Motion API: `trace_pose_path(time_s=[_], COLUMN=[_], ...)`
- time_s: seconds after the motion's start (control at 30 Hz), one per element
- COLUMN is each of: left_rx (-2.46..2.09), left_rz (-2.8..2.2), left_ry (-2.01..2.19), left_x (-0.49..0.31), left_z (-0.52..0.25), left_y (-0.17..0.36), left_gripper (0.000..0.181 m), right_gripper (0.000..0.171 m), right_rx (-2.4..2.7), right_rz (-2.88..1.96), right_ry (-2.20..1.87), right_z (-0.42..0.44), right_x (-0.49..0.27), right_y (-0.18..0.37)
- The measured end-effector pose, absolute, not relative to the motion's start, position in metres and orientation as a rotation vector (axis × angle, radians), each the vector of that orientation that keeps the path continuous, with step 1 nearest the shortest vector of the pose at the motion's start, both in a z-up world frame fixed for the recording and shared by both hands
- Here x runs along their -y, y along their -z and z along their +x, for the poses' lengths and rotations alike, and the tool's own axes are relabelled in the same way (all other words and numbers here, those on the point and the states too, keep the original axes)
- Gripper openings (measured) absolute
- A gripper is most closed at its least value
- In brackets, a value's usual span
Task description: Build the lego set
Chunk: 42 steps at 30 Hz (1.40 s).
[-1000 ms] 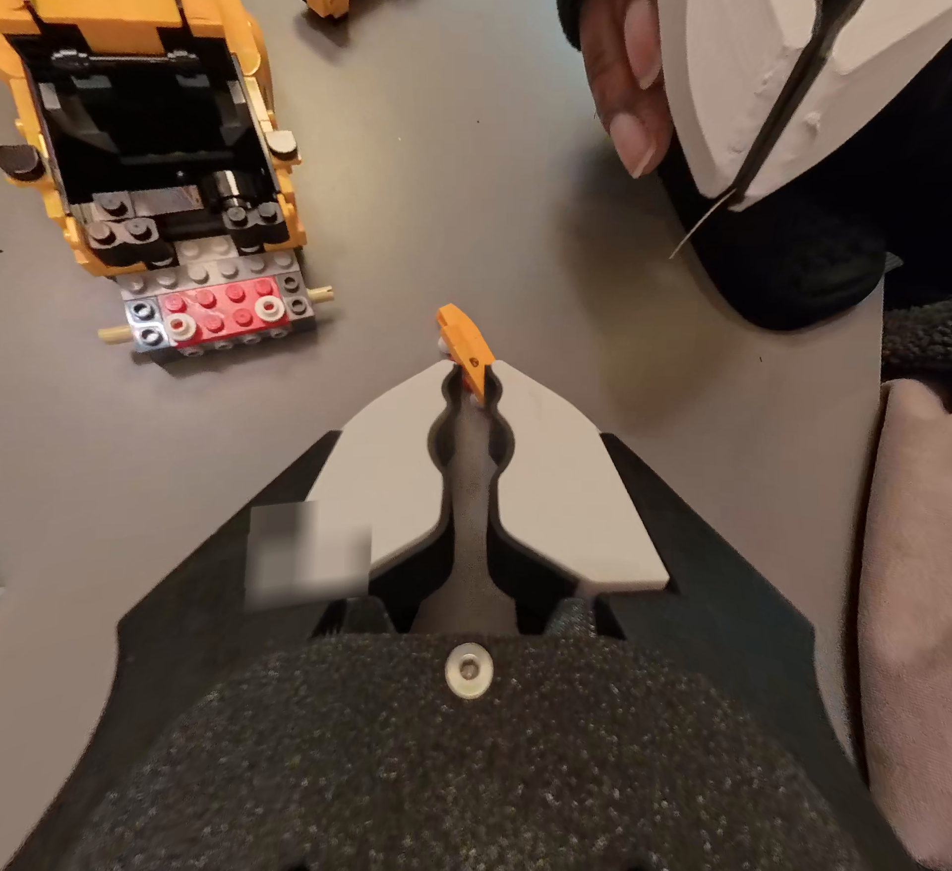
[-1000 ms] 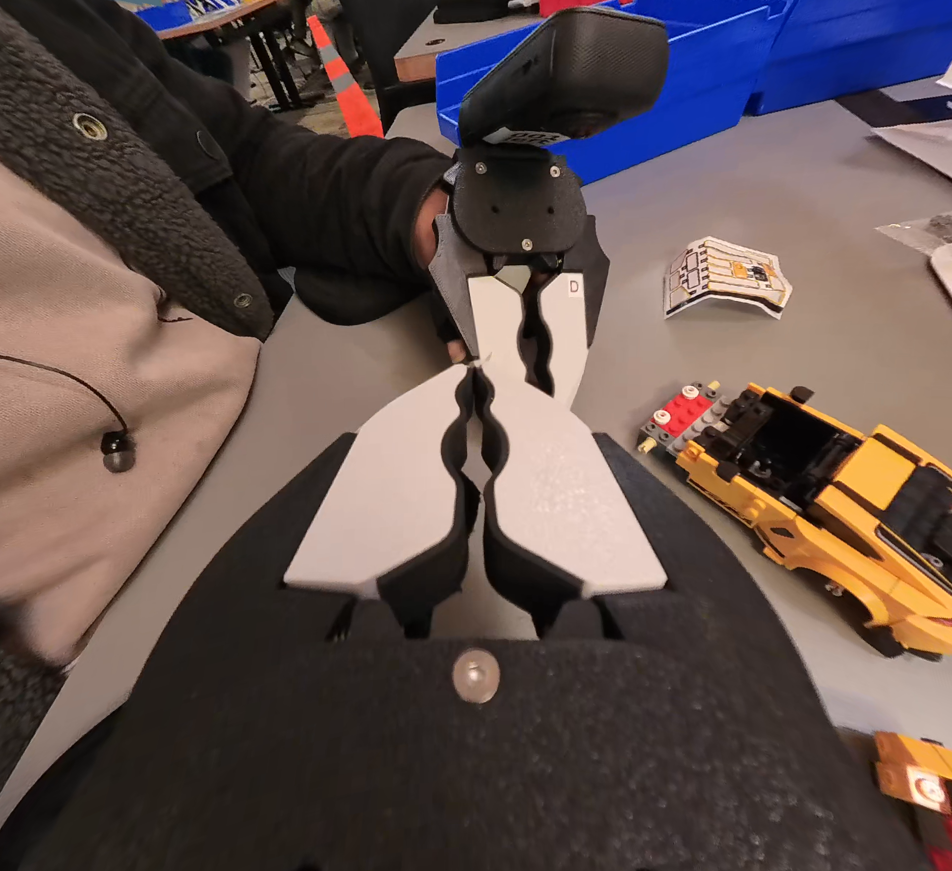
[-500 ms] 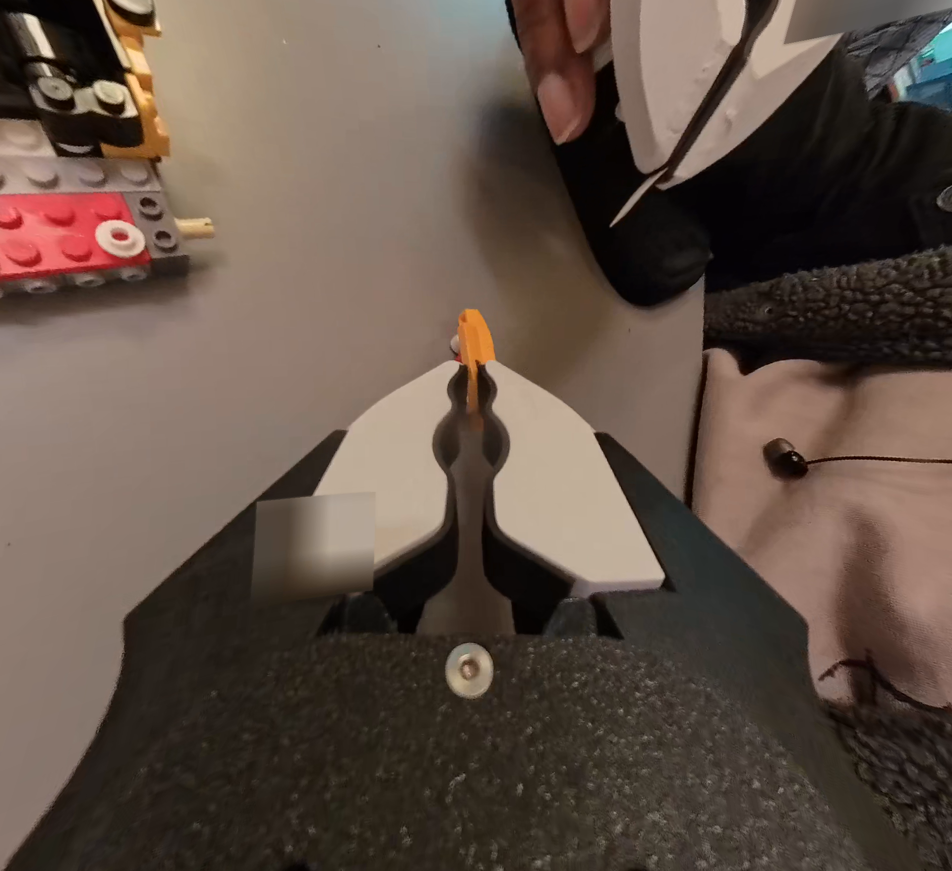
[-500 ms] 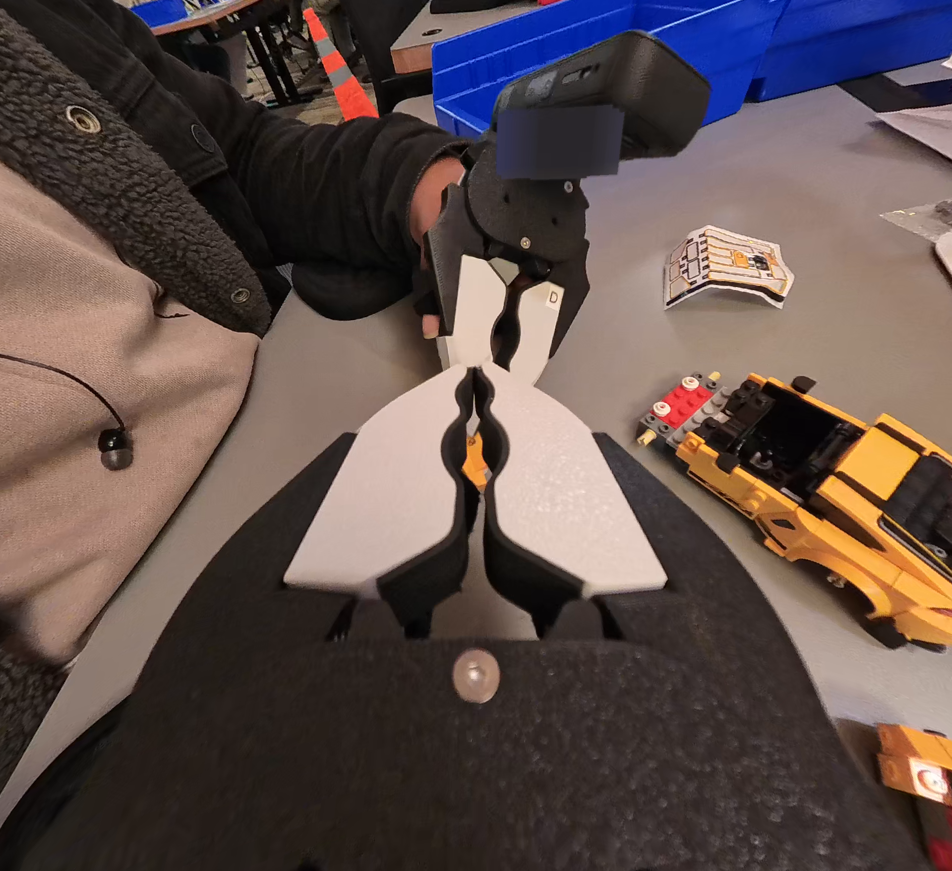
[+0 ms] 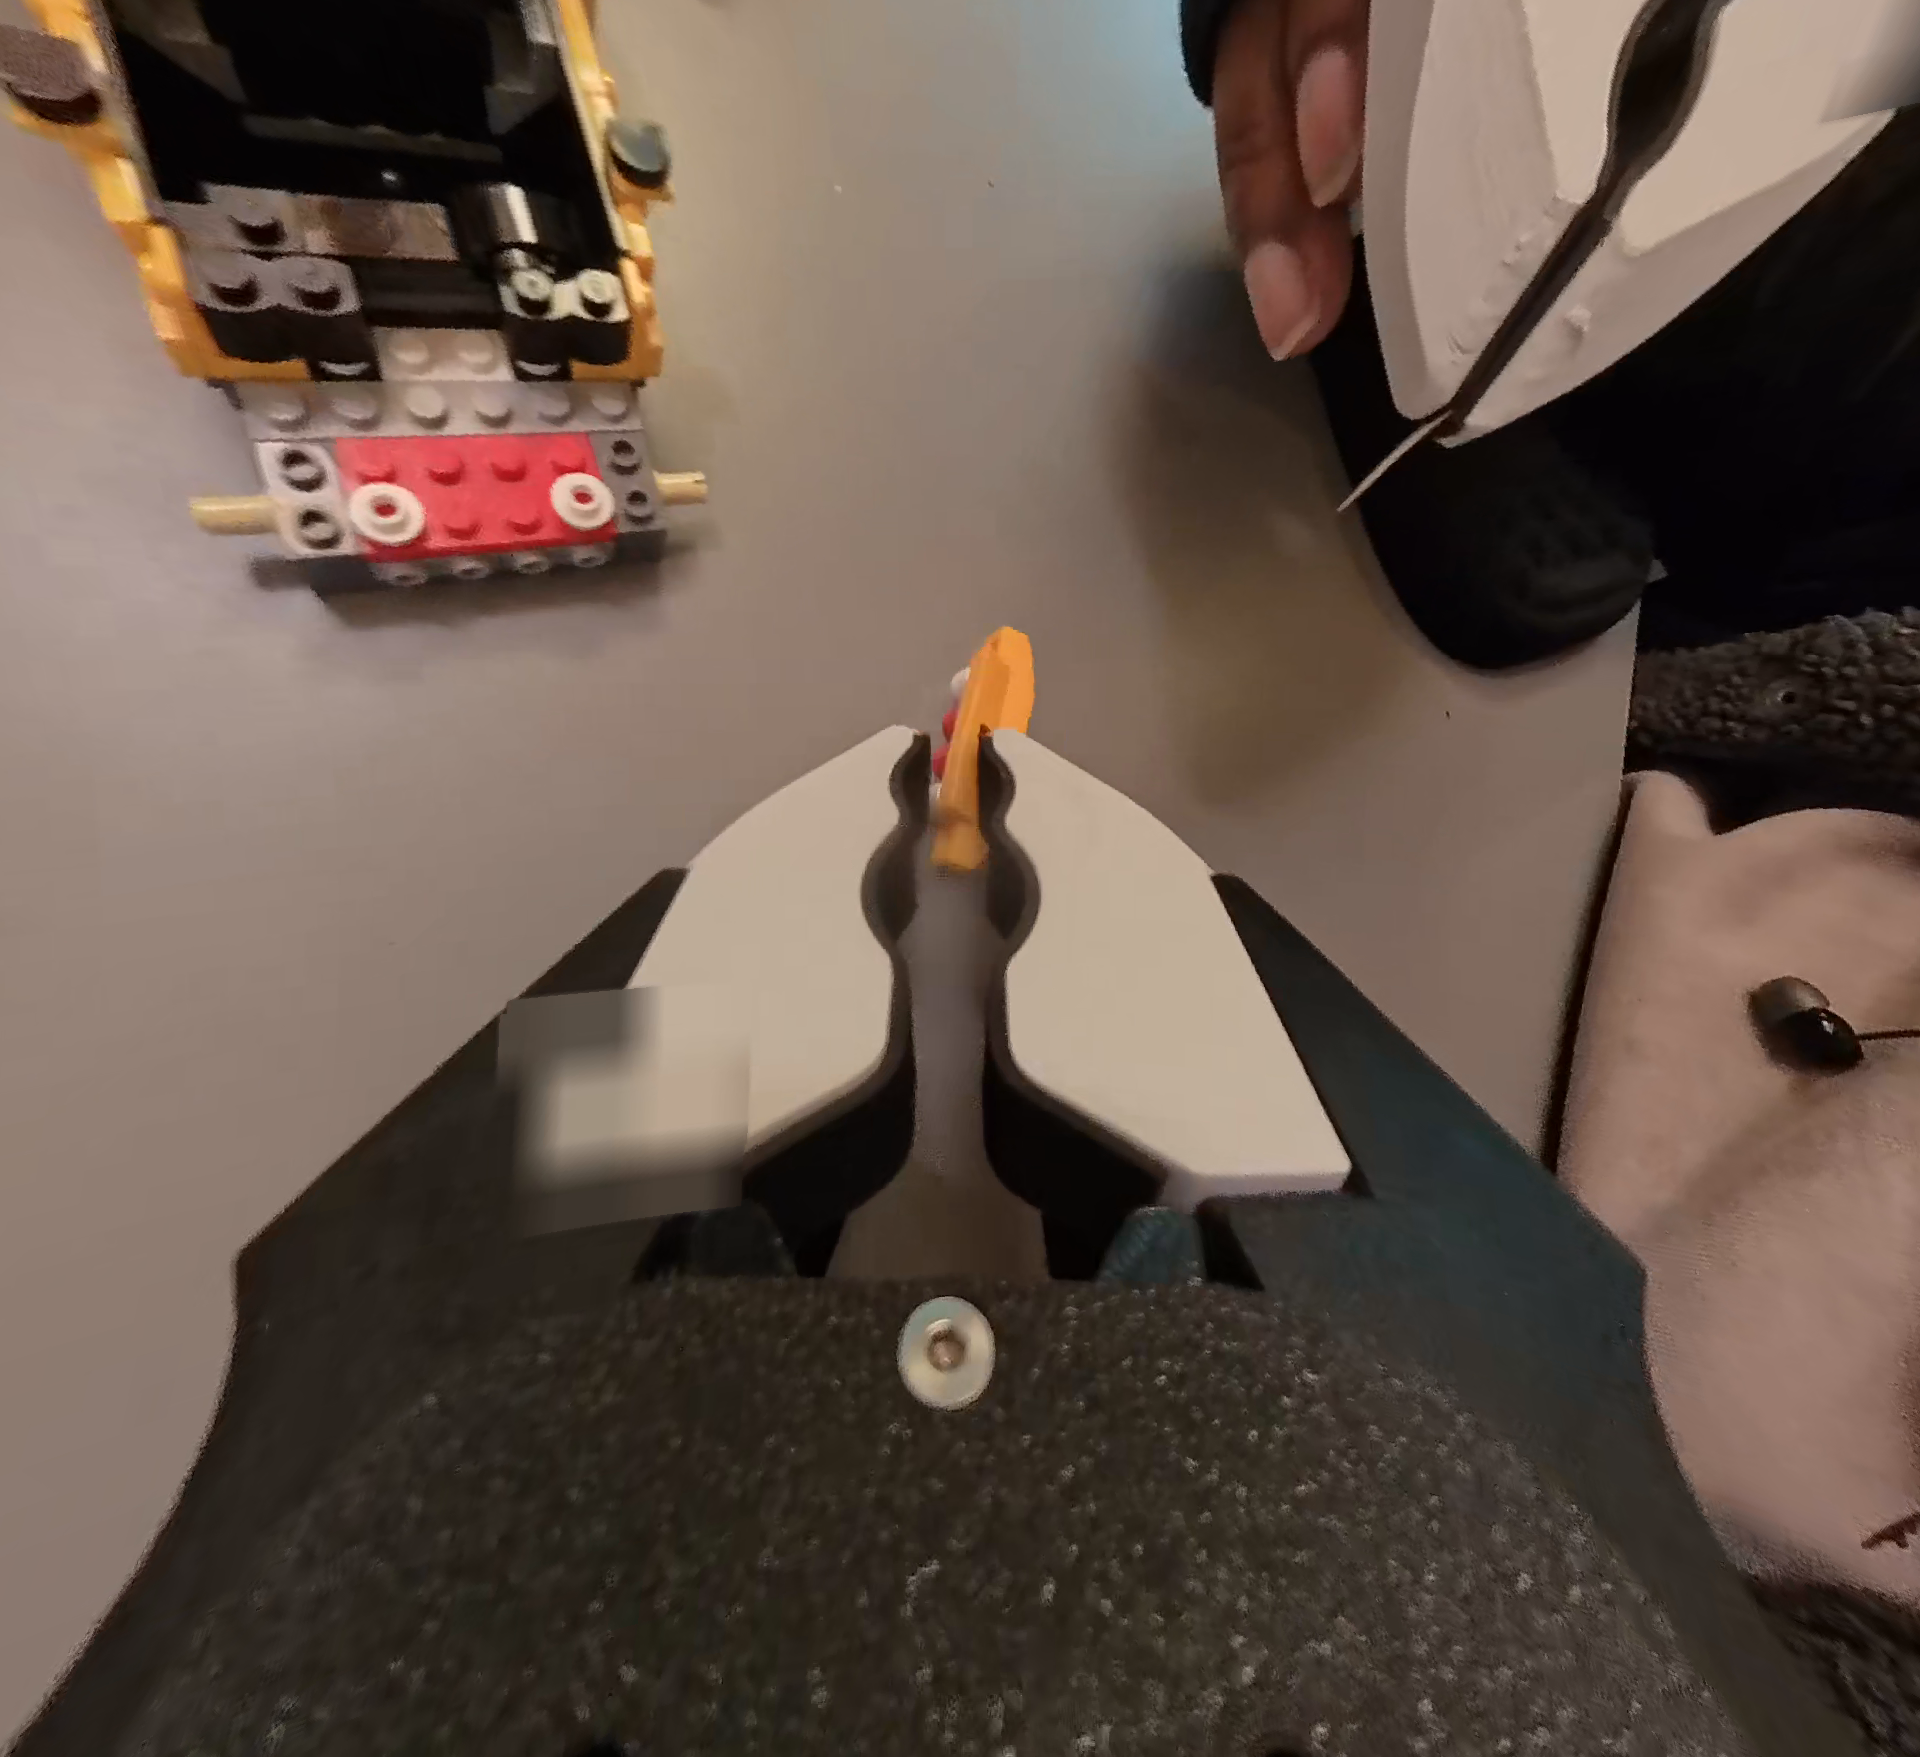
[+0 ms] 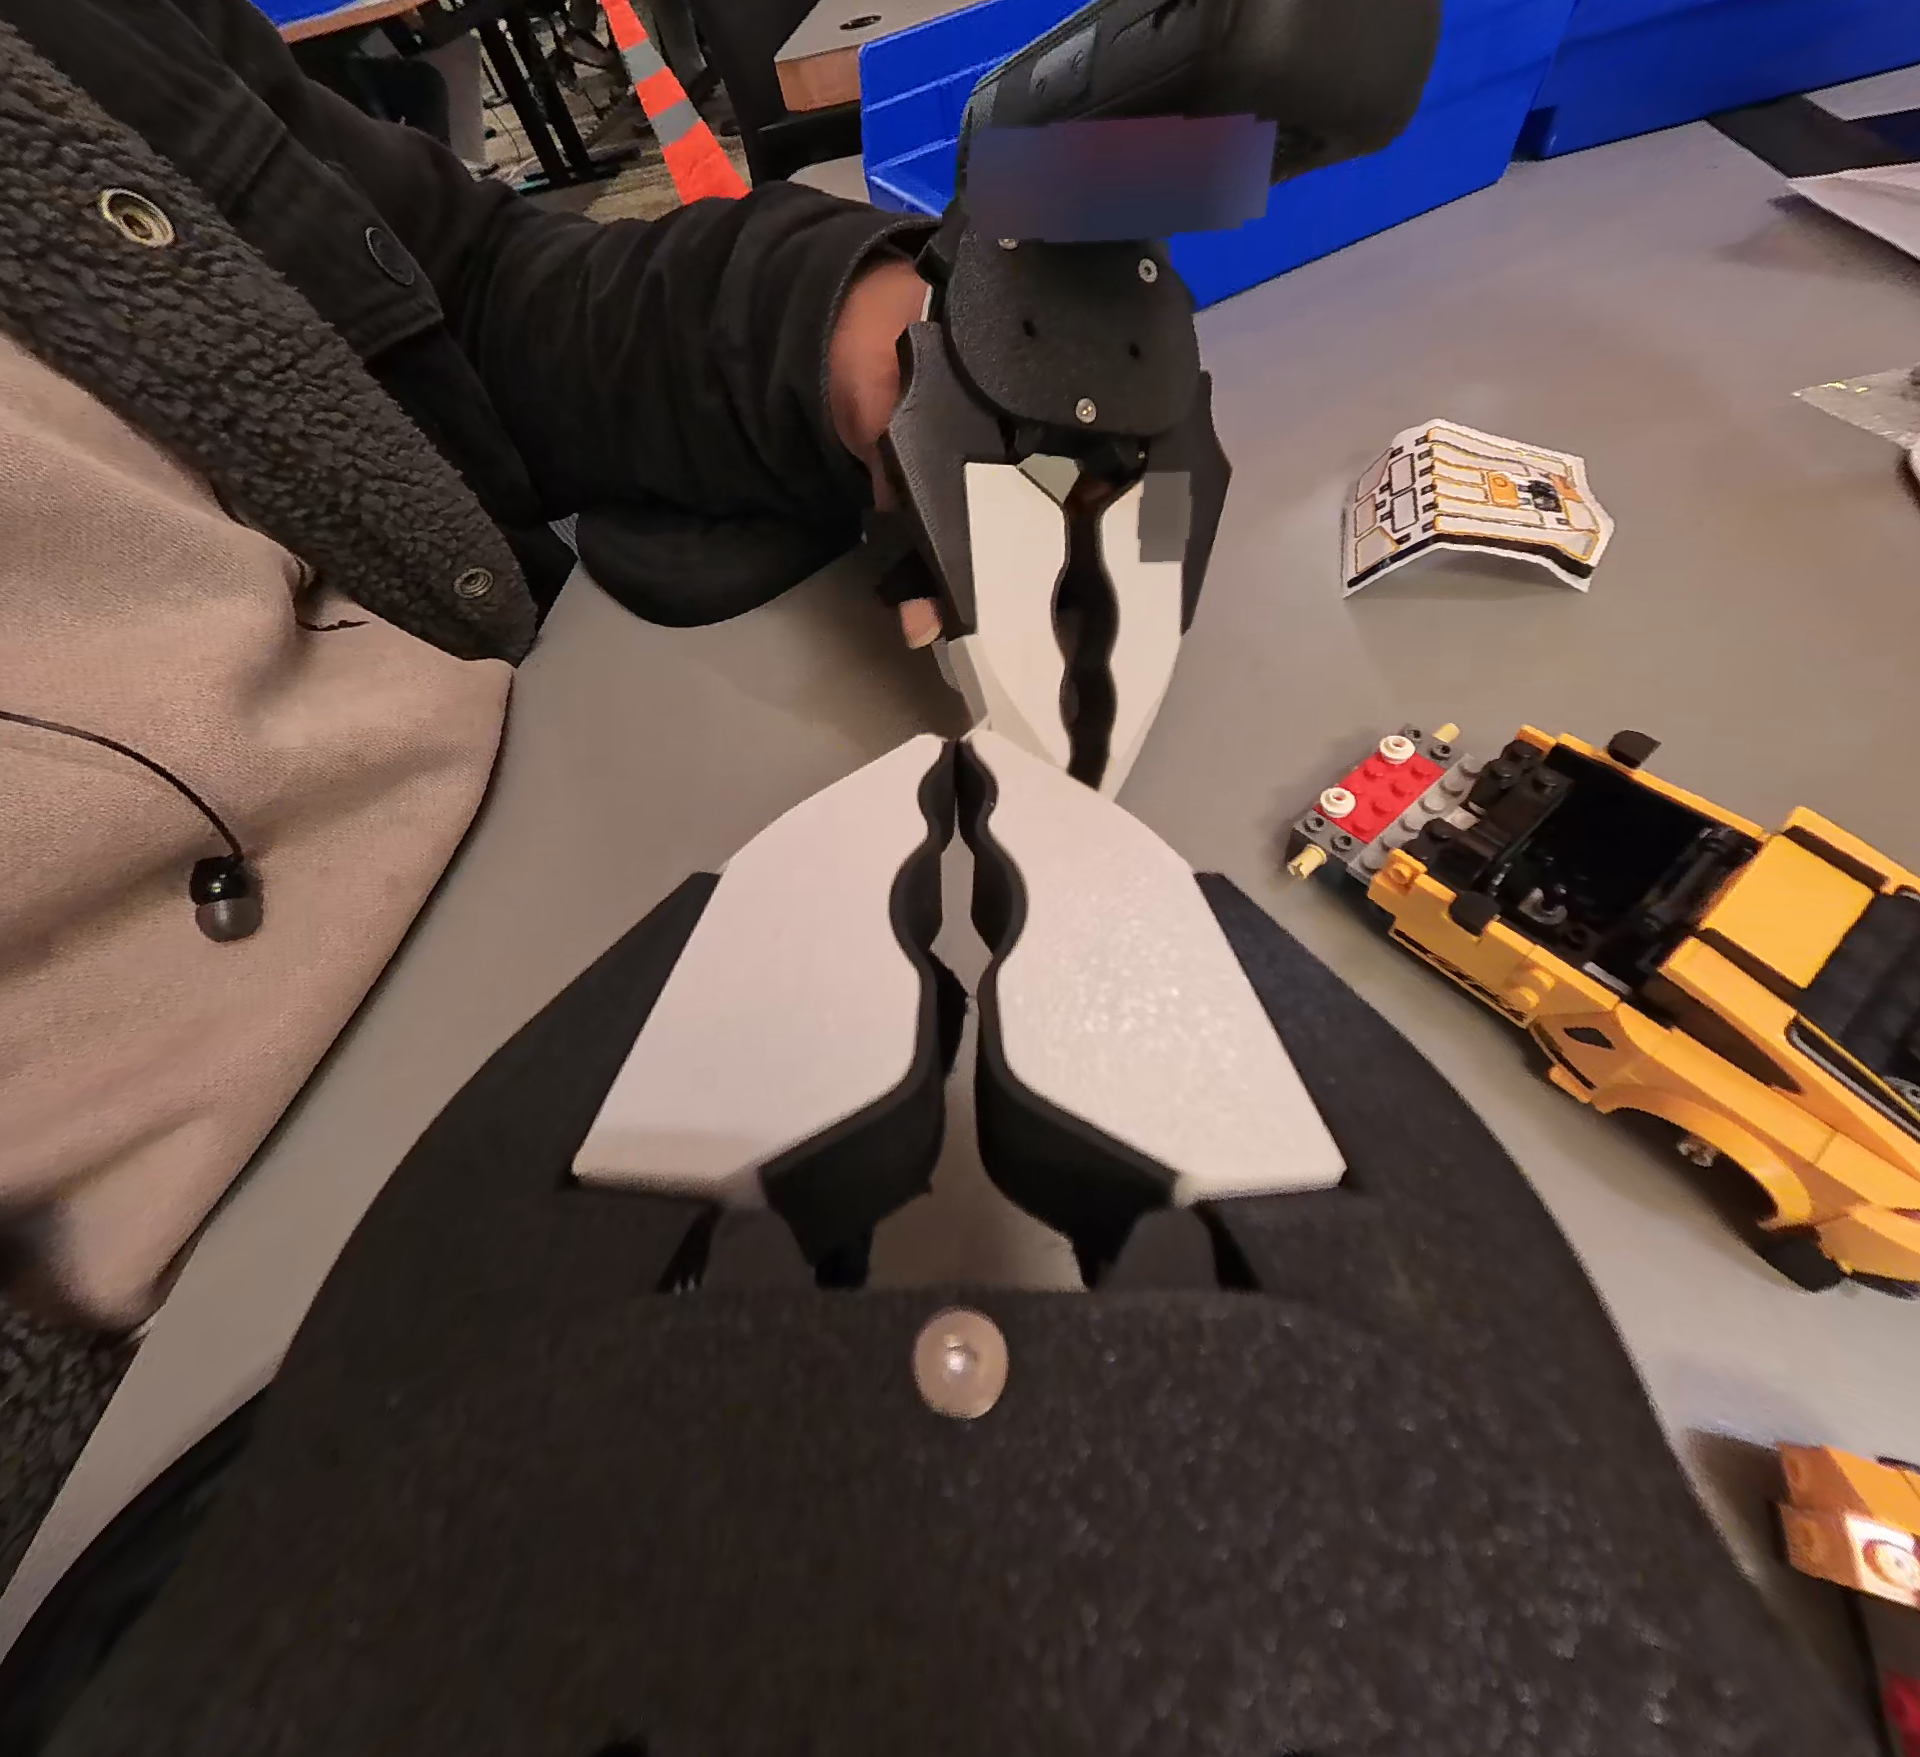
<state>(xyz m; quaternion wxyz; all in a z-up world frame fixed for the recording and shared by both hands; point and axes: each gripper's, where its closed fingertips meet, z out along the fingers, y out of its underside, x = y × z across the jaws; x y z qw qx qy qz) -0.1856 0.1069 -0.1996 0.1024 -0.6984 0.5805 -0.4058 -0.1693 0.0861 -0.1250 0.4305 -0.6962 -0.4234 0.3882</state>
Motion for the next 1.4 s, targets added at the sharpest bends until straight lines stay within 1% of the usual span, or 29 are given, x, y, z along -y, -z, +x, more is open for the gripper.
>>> trace_pose_path(time_s=[0.1,0.27,0.43,0.63,0.73,0.9,1.07,1.2,1.3,1.4], left_rx=[-1.652,-1.565,-1.680,-1.759,-1.796,-1.836,-1.850,-1.845,-1.766,-1.601], left_rz=[-2.063,-2.035,-1.852,-1.549,-1.480,-1.464,-1.459,-1.475,-1.501,-1.529], left_ry=[1.174,1.165,1.132,1.276,1.258,1.247,1.252,1.271,1.371,1.551], left_x=[-0.118,-0.134,-0.128,-0.093,-0.084,-0.077,-0.074,-0.074,-0.078,-0.086], left_z=[-0.185,-0.186,-0.187,-0.178,-0.177,-0.177,-0.177,-0.178,-0.177,-0.176], left_y=[0.198,0.190,0.176,0.142,0.138,0.142,0.143,0.142,0.132,0.113], left_gripper=[0.014,0.015,0.017,0.014,0.012,0.009,0.000,0.000,0.000,0.000], right_gripper=[0.000,0.000,0.000,0.000,0.000,0.000,0.000,0.000,0.000,0.000], right_rx=[1.058,1.056,1.056,1.076,1.096,1.121,1.130,1.121,1.061,0.924], right_rz=[-1.737,-1.735,-1.733,-1.740,-1.747,-1.760,-1.765,-1.762,-1.727,-1.646], right_ry=[-0.969,-0.973,-0.977,-0.989,-0.993,-0.998,-1.004,-0.997,-0.981,-0.985], right_z=[-0.170,-0.170,-0.170,-0.173,-0.176,-0.179,-0.180,-0.179,-0.176,-0.169], right_x=[-0.086,-0.086,-0.086,-0.083,-0.081,-0.078,-0.077,-0.079,-0.086,-0.098], right_y=[0.125,0.125,0.124,0.126,0.129,0.133,0.135,0.134,0.125,0.101])
